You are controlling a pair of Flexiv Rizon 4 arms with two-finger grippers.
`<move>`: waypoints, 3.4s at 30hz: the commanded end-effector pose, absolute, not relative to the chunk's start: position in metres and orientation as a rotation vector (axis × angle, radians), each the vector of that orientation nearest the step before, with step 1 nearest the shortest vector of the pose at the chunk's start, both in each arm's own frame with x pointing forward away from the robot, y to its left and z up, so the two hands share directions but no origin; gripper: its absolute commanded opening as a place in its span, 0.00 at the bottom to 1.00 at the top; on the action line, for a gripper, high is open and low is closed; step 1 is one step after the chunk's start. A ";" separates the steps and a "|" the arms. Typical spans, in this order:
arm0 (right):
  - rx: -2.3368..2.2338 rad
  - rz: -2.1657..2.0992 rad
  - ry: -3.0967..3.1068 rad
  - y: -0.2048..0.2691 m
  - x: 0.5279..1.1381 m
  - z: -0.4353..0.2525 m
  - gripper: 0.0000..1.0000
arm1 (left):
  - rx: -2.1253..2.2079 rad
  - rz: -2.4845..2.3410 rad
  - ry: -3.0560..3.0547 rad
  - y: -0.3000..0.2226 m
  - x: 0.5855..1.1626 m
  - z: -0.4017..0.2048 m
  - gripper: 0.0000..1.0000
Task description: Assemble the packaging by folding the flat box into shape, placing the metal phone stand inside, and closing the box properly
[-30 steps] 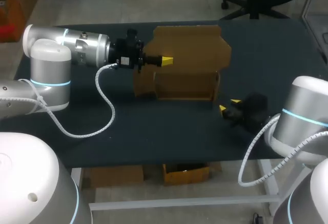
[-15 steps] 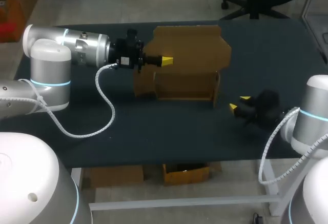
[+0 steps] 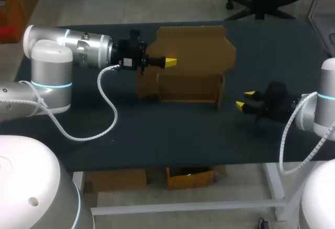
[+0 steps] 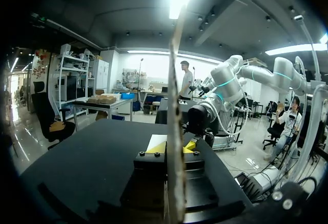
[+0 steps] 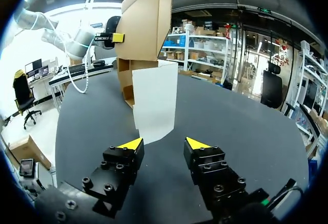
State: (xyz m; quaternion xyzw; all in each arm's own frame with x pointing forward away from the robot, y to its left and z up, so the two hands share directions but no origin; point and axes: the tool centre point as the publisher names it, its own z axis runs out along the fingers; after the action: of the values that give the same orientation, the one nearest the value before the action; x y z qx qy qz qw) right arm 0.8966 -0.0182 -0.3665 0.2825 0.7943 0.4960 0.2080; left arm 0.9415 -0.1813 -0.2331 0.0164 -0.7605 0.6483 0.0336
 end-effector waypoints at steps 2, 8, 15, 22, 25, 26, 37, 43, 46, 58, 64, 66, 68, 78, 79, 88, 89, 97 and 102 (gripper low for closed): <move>0.688 1.438 2.376 -0.020 0.904 -0.362 0.48 | 0.049 1.996 -2.337 -0.182 0.942 -0.237 0.00; 0.652 1.413 2.424 -0.020 0.908 -0.359 0.46 | 0.049 1.996 -2.337 -0.182 0.942 -0.237 0.00; 0.653 1.409 2.429 -0.021 0.909 -0.358 0.68 | 0.049 1.996 -2.337 -0.182 0.942 -0.237 0.00; 0.653 1.409 2.429 -0.021 0.909 -0.358 0.58 | 0.049 1.996 -2.337 -0.182 0.942 -0.237 0.00; 0.653 1.409 2.429 -0.021 0.909 -0.358 0.48 | 0.049 1.996 -2.337 -0.182 0.942 -0.237 0.00; 0.653 1.409 2.429 -0.021 0.909 -0.358 0.48 | 0.049 1.996 -2.337 -0.182 0.942 -0.237 0.00; 0.628 1.408 2.449 -0.010 0.911 -0.361 0.47 | 0.049 1.996 -2.337 -0.182 0.942 -0.237 0.00; 0.510 1.343 2.508 -0.002 0.911 -0.354 0.49 | 0.049 1.996 -2.337 -0.182 0.942 -0.237 0.00; 0.471 1.318 2.531 -0.001 0.913 -0.353 0.50 | 0.049 1.996 -2.337 -0.182 0.942 -0.237 0.00; 0.332 1.308 2.541 0.014 0.921 -0.356 0.64 | 0.049 1.996 -2.337 -0.182 0.942 -0.237 0.00; 0.317 1.324 2.529 0.019 0.929 -0.360 0.54 | 0.049 1.996 -2.337 -0.182 0.942 -0.237 0.00; 0.317 1.330 2.524 0.020 0.932 -0.360 0.49 | 0.049 1.996 -2.337 -0.182 0.942 -0.237 0.00; 0.319 1.334 2.523 0.021 0.934 -0.361 0.45 | 0.049 1.996 -2.337 -0.182 0.942 -0.237 0.00; 0.322 1.356 2.522 0.029 0.935 -0.364 0.45 | 0.049 1.996 -2.337 -0.182 0.942 -0.237 0.00; 0.323 1.357 2.523 0.030 0.936 -0.364 0.44 | 0.049 1.996 -2.337 -0.182 0.942 -0.237 0.00; 0.343 1.374 2.512 0.039 0.939 -0.364 0.41 | 0.049 1.996 -2.337 -0.182 0.942 -0.237 0.00; 0.345 1.376 2.510 0.040 0.939 -0.364 0.41 | 0.049 1.996 -2.337 -0.182 0.942 -0.237 0.00; 0.397 1.382 2.483 0.045 0.938 -0.365 0.40 | 0.049 1.996 -2.337 -0.182 0.942 -0.237 0.00; 0.437 1.362 2.468 0.048 0.936 -0.365 0.39 | 0.049 1.996 -2.337 -0.182 0.942 -0.237 0.00</move>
State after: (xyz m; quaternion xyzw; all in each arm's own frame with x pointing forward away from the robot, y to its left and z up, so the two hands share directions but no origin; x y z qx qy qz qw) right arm 0.9388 0.0435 -0.3640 0.1471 0.8561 0.4760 0.1374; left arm 0.9415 -0.1813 -0.2332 0.0165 -0.7605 0.6483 0.0335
